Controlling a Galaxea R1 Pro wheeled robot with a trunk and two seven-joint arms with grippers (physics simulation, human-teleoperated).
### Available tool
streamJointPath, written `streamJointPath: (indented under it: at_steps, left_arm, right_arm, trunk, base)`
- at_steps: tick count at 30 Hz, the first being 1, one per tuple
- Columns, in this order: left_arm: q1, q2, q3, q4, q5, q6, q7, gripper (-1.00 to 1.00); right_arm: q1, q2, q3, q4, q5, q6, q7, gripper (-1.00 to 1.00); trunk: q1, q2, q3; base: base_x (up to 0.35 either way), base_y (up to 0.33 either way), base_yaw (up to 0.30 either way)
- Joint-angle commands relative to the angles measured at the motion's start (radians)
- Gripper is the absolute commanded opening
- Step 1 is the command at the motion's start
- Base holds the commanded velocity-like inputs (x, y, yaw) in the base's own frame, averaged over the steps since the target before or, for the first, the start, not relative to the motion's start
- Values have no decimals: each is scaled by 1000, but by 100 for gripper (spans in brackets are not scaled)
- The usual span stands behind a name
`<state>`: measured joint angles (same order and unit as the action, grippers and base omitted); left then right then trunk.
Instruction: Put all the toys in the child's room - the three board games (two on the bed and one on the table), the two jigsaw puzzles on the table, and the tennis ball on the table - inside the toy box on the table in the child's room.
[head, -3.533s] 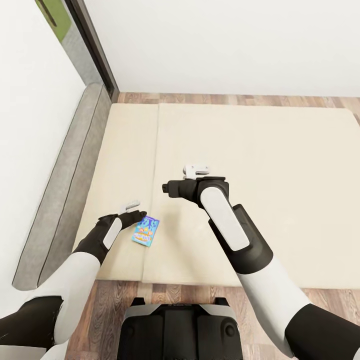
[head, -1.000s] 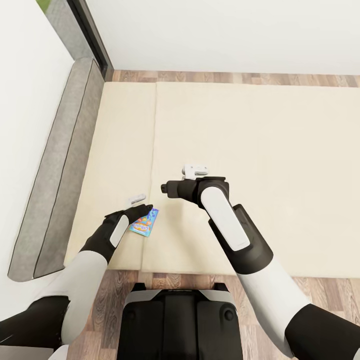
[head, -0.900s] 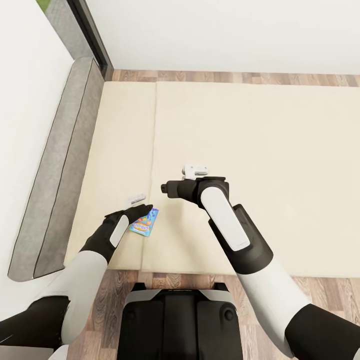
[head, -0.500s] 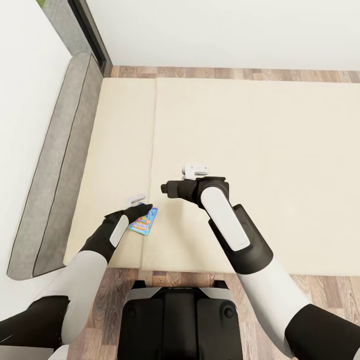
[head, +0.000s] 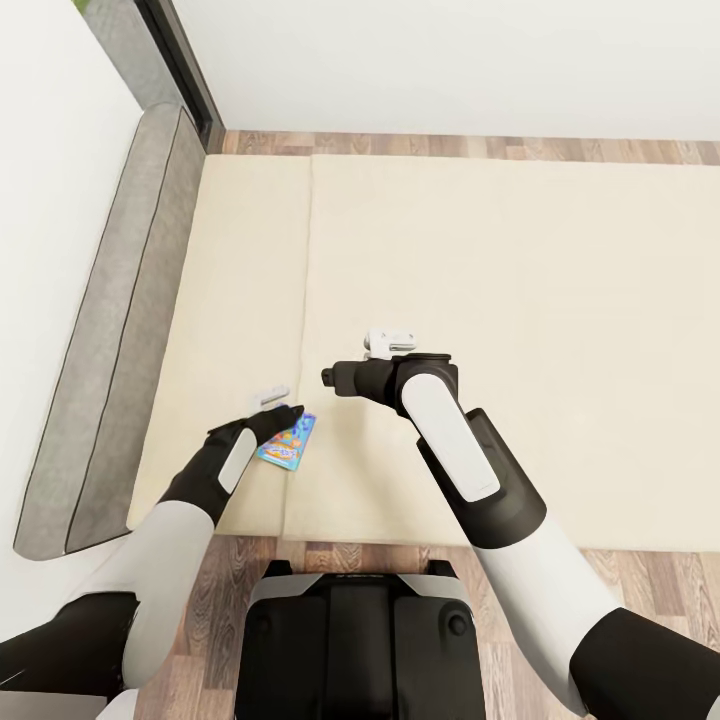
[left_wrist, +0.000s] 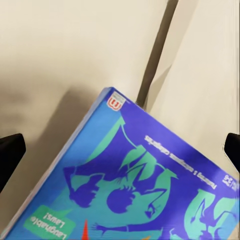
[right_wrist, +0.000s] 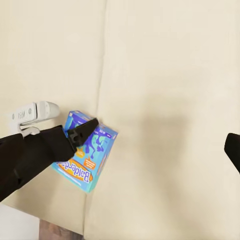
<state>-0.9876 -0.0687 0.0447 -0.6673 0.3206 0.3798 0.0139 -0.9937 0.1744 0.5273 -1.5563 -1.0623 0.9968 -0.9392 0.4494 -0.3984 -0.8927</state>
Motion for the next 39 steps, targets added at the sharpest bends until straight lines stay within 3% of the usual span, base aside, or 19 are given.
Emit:
streamJointPath:
  at_steps: [1,21,28,39]
  left_arm:
    - [0,-1,4,-4,9,7,1,100]
    - [0,-2,6,-22,10,5,1,100]
    - [0,-2,6,-22,8,-36,3,100]
    - [0,-2,6,-21,9,-48,3,100]
  right_arm:
    - [-1,0,0,-1,-8,4,-10,100]
    - [-1,0,0,-2,-8,5,-10,100]
    - [-1,0,0,-2,-8,5,-10,100]
    - [-1,0,0,-2,-31,5,-10,100]
  trunk:
    - [1,-2,-1]
    - [1,-2,-1]
    - [1,-2,-1]
    - [1,-2,-10]
  base:
    - [0,0,0]
    - [0,0,0]
    - [0,0,0]
    - [0,0,0]
